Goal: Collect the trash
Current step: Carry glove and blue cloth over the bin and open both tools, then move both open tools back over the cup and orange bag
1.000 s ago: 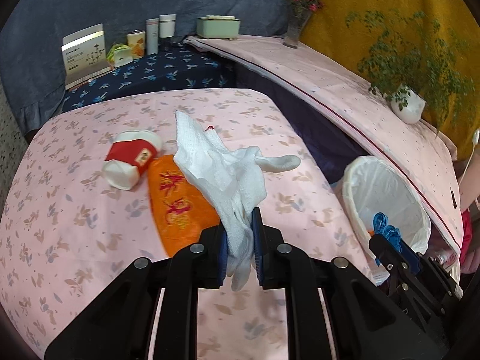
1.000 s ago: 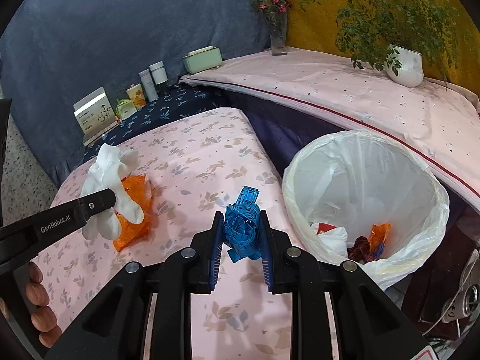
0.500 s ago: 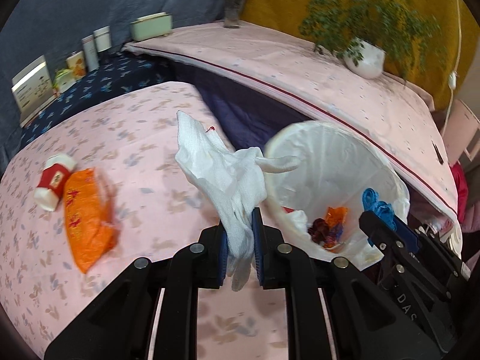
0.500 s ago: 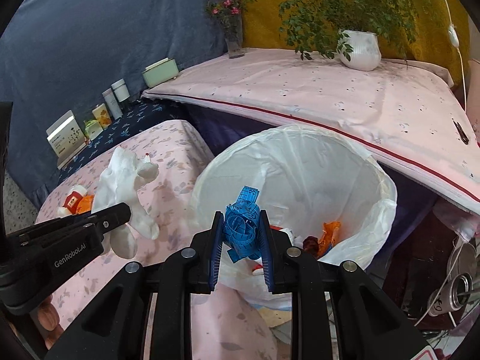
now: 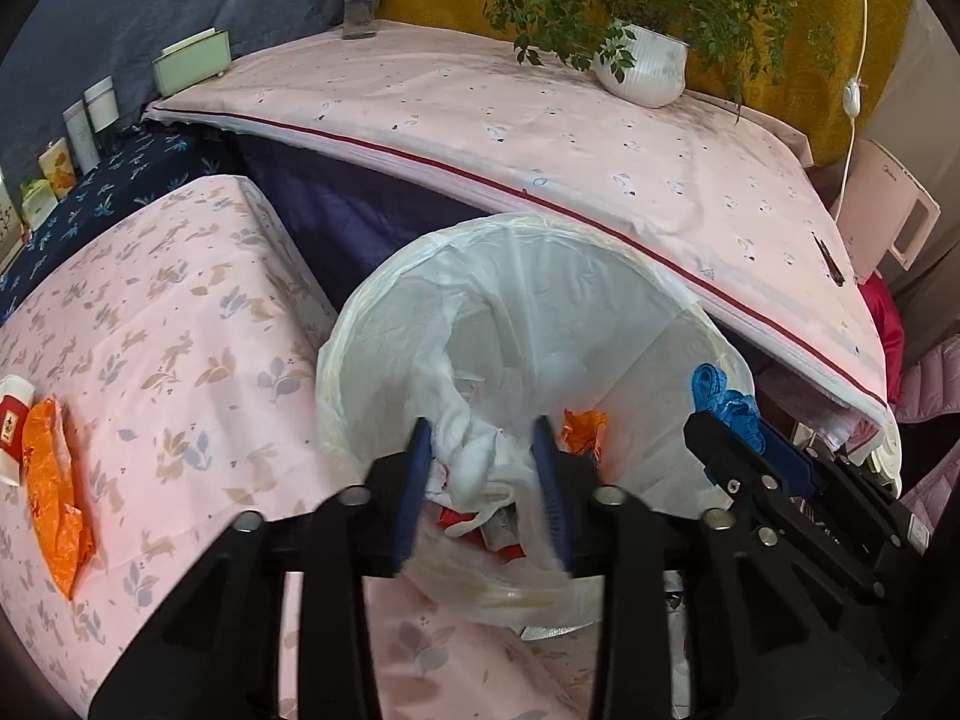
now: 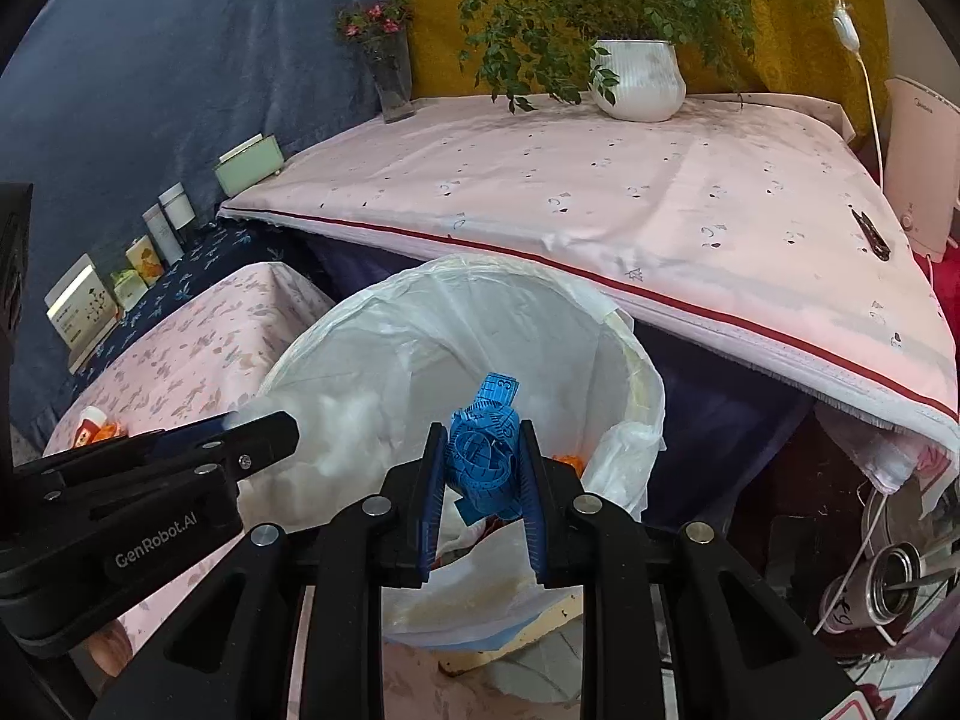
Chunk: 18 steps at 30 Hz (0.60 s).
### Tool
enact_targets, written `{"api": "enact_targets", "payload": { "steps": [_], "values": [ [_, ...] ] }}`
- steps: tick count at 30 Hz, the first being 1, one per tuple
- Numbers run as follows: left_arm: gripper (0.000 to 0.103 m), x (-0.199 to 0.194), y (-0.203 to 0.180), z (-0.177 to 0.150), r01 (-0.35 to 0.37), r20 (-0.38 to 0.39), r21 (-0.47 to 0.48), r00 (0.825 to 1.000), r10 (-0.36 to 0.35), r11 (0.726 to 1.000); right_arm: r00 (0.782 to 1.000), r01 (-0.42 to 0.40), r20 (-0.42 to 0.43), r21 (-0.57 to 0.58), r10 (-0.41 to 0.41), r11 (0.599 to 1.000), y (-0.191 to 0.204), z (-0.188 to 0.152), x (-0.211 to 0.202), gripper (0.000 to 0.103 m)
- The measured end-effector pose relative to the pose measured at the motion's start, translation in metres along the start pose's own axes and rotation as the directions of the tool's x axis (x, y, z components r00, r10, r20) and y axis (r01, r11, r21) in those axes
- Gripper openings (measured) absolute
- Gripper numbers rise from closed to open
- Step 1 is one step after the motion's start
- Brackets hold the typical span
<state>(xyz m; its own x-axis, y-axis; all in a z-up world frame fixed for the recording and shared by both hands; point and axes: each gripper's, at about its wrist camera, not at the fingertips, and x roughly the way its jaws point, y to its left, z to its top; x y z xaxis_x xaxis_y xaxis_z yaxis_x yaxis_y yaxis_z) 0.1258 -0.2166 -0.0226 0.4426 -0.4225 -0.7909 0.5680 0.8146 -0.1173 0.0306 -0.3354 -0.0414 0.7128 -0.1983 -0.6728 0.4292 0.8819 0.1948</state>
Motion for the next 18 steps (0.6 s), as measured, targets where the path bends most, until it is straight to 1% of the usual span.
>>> {"api": "enact_targets", "payload": {
  "steps": [1, 2, 4, 6, 10, 12, 14, 18],
  "values": [
    [0.048, 0.001, 0.000, 0.000, -0.003, 0.003, -0.008, 1.000, 0.003, 1.000, 1.000, 0.002, 0.000, -0.003, -0.002, 1.000, -0.001, 0.001, 0.001, 0.022],
    [0.050, 0.001, 0.002, 0.000, -0.006, 0.008, -0.015, 1.000, 0.006, 1.000, 1.000, 0.002, 0.001, -0.005, -0.002, 1.000, -0.001, 0.001, 0.002, 0.022],
    [0.060, 0.001, 0.006, -0.001, -0.022, 0.010, -0.028, 1.000, 0.022, 0.999, 1.000, 0.001, 0.000, -0.011, -0.001, 1.000, 0.000, 0.002, 0.004, 0.022],
    [0.063, 0.001, 0.013, -0.003, -0.031, 0.011, -0.051, 0.999, 0.032, 0.998, 1.000, -0.002, -0.002, -0.021, 0.002, 1.000, 0.003, 0.004, 0.007, 0.023],
    [0.064, 0.000, 0.027, -0.007, -0.056, 0.008, -0.089, 0.998, 0.057, 0.994, 1.000, -0.013, -0.002, -0.032, 0.013, 0.999, 0.010, 0.005, 0.010, 0.025],
    [0.064, -0.003, 0.034, -0.009, -0.070, 0.012, -0.104, 0.997, 0.072, 0.992, 1.000, -0.015, -0.002, -0.041, 0.015, 0.999, 0.015, 0.006, 0.011, 0.030],
    [0.066, -0.006, 0.042, -0.011, -0.080, 0.016, -0.124, 0.996, 0.083, 0.989, 1.000, -0.016, 0.003, -0.049, 0.016, 0.999, 0.020, 0.007, 0.012, 0.038],
    [0.070, -0.014, 0.056, -0.014, -0.102, 0.030, -0.157, 0.994, 0.108, 0.982, 1.000, -0.020, 0.010, -0.056, 0.021, 0.998, 0.028, 0.009, 0.010, 0.044]
  ]
}}
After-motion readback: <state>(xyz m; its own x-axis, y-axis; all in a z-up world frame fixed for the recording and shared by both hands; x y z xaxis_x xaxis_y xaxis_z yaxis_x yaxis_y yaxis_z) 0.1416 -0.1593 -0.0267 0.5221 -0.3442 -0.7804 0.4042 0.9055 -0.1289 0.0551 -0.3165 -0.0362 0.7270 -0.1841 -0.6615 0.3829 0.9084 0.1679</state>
